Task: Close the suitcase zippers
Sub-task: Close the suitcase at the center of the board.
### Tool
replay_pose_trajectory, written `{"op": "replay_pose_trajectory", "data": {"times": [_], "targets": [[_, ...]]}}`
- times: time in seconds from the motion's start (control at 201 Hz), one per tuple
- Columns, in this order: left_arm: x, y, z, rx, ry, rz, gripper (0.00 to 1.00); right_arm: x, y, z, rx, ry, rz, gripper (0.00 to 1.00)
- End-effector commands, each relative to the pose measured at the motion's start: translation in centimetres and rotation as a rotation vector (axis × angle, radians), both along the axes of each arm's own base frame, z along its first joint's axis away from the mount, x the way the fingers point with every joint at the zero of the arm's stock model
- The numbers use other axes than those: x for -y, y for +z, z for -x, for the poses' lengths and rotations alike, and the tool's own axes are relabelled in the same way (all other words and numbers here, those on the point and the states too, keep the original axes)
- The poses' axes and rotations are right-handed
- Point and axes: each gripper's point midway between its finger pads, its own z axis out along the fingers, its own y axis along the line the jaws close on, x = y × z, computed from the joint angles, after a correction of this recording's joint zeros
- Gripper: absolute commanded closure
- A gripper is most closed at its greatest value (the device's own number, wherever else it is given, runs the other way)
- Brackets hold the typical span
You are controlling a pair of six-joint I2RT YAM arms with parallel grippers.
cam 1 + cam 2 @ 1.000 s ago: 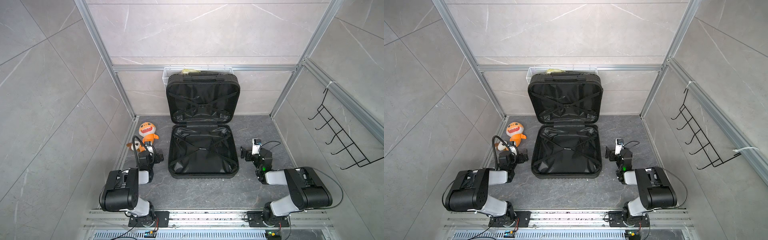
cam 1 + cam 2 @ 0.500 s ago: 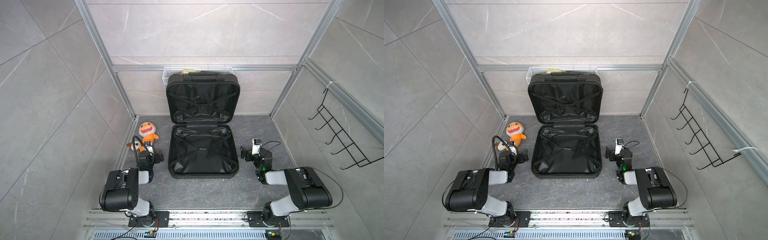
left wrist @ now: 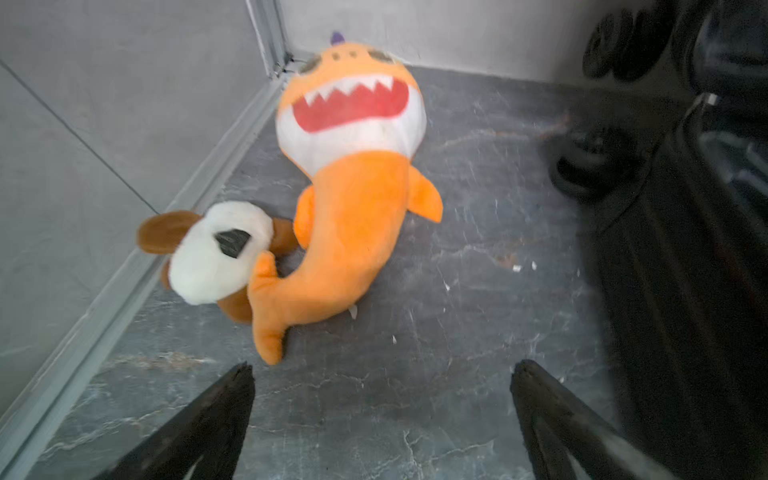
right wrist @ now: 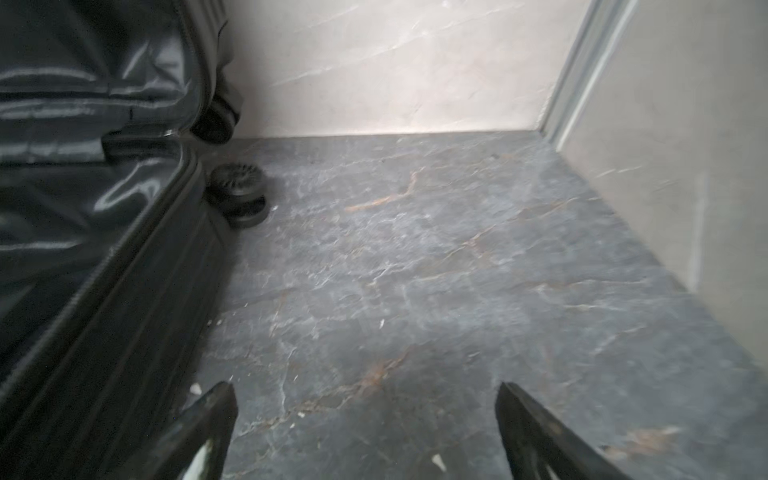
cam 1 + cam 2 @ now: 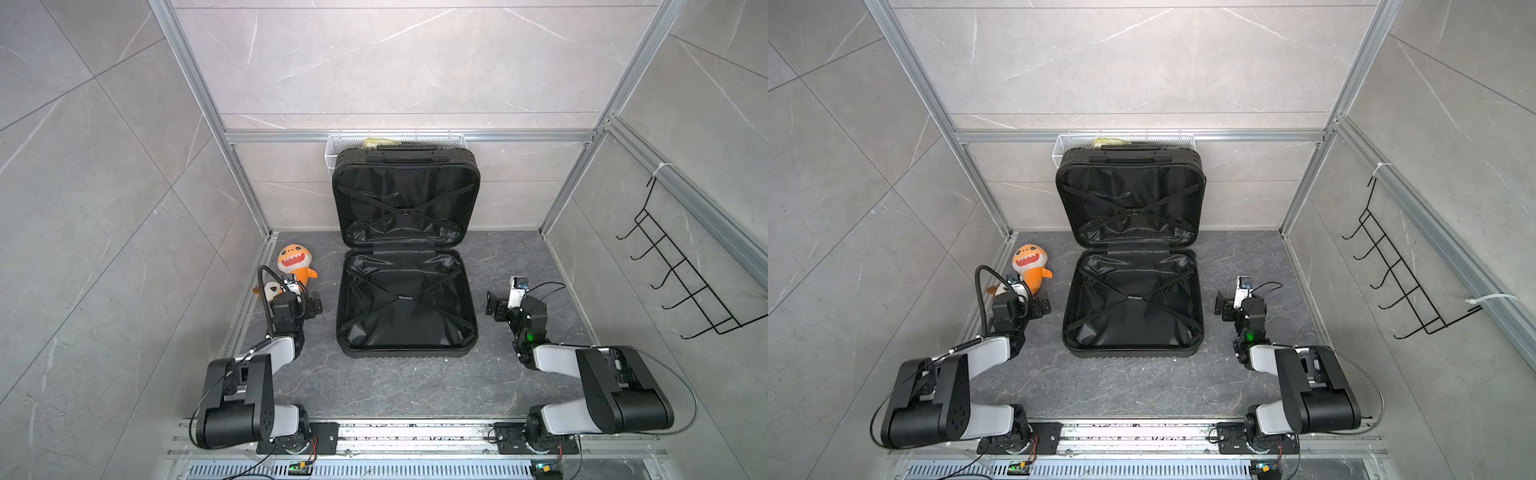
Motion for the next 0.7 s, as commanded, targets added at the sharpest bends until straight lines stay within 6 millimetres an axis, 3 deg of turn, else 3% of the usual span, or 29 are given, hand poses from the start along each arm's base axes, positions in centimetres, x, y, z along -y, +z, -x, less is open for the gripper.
{"op": "replay_pose_trajectory", "data": {"times": [0.0,0.169,0.349,0.479,0.583,0.698], "targets": [[-0.8,3.7,1.2,0.026,0.103,0.115,0.0,1.8,3.3,0.0,-0.014,-0.127,-0.029,0.0],[2.5,6.9,3.2,-0.027,0.074,0.331,0.0,0.9,8.8,-0.7,-0.119,-0.11,-0.096,0.0],[9.7,8.0,6.6,-0.193,-0.137,0.29,0.0,-2.3,14.6,-1.9,-0.165,0.067,-0.139,0.01],[13.5,6.3,9.3,-0.32,-0.247,0.284,0.0,-5.3,19.7,-3.1,-0.122,0.233,-0.189,0.0],[13.7,4.0,10.6,-0.409,-0.205,0.299,0.0,-6.9,23.7,-4.8,-0.088,0.32,-0.218,0.0],[14.2,2.6,11.5,-0.455,-0.213,0.332,0.04,-8.2,26.3,-6.4,-0.088,0.375,-0.226,0.0]]}}
